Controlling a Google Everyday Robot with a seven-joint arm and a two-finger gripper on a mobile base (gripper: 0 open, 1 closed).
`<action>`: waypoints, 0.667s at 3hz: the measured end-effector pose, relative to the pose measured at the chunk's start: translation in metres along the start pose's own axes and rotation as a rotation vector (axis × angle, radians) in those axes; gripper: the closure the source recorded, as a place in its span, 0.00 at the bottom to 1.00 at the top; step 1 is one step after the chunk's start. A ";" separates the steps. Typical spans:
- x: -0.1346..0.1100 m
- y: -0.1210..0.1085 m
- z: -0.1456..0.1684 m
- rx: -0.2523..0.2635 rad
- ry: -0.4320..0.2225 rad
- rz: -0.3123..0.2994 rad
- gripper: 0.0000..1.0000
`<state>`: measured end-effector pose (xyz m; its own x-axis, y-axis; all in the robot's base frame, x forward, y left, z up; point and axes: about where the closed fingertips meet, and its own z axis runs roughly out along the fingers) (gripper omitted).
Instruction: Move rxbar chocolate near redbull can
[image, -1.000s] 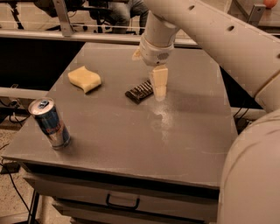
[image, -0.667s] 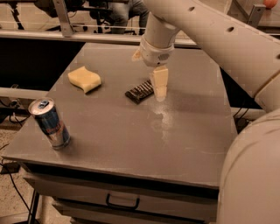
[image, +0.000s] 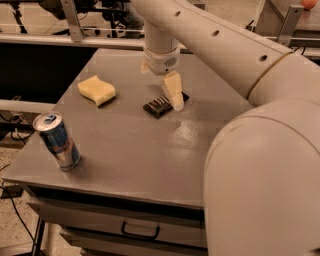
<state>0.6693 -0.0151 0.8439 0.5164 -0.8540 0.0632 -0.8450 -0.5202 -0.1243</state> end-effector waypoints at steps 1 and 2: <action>0.010 -0.004 0.004 0.000 0.024 -0.019 0.00; 0.033 0.000 0.008 0.040 -0.004 -0.011 0.00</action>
Offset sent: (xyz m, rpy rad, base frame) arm 0.0192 -0.0547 -0.0003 0.0532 -0.0401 -0.0031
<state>0.6874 -0.0428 0.8384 0.5262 -0.8482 0.0610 -0.8331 -0.5286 -0.1627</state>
